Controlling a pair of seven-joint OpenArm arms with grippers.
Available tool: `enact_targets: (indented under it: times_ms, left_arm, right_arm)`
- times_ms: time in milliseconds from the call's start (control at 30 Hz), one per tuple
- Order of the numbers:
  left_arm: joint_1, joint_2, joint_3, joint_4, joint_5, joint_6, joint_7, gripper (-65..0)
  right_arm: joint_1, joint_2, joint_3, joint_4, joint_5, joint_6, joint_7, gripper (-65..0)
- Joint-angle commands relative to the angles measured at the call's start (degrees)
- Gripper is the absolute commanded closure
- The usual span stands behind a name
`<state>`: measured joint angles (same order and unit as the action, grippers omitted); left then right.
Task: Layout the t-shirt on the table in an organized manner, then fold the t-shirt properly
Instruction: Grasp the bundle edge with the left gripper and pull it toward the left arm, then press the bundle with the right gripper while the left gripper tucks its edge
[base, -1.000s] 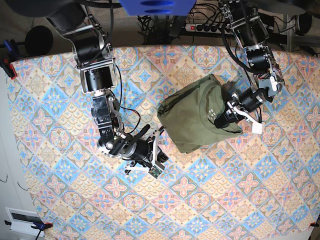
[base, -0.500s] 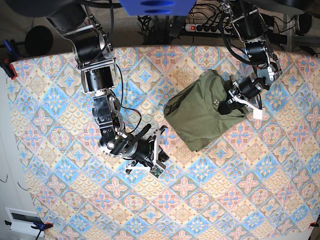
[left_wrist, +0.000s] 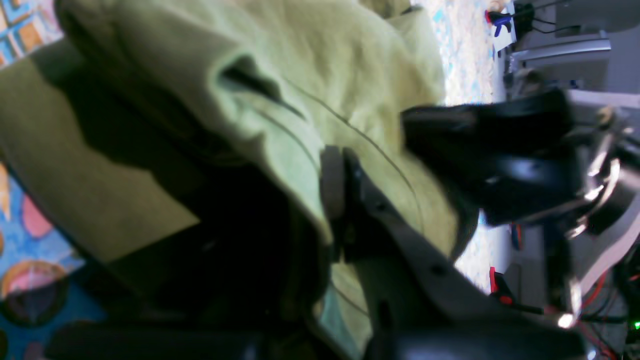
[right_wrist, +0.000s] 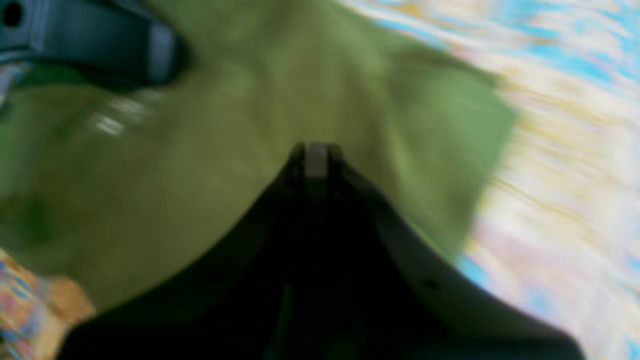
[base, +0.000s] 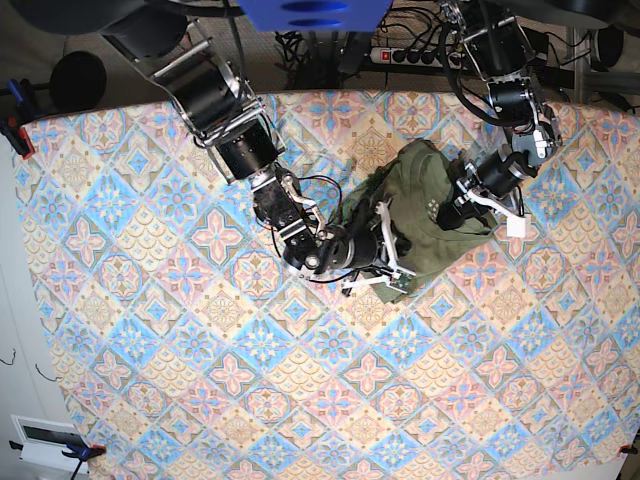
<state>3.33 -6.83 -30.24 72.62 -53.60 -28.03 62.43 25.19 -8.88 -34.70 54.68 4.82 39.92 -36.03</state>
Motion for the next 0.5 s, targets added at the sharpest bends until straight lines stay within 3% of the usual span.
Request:
enact_targets:
  times_ms: [0,133,300,467]
  left_arm:
    - [0.23,-0.16,-0.13,0.04,0.46,0.91,1.87,0.0]
    - [0.23,-0.6,-0.31,0.3,0.37,0.91,4.69,0.0]
    - [1.46,-2.44,-0.31,0.57,0.02,0.91,4.86,0.0]
    - [4.18,-2.44,-0.31,9.45,-1.21,0.91,4.86,0.0]
  right_arm:
    - [3.16,-0.12,0.19,-1.88,0.06,0.08,1.61,0.0]
    - [5.89,-0.12,0.28,-9.8,-2.31,0.08,6.45,0.0]
    - [5.89,-0.12,0.81,-10.06,-2.4,0.08,6.89,0.0]
    - [5.8,-0.12,0.81,-10.06,-2.4,0.08,6.89,0.0]
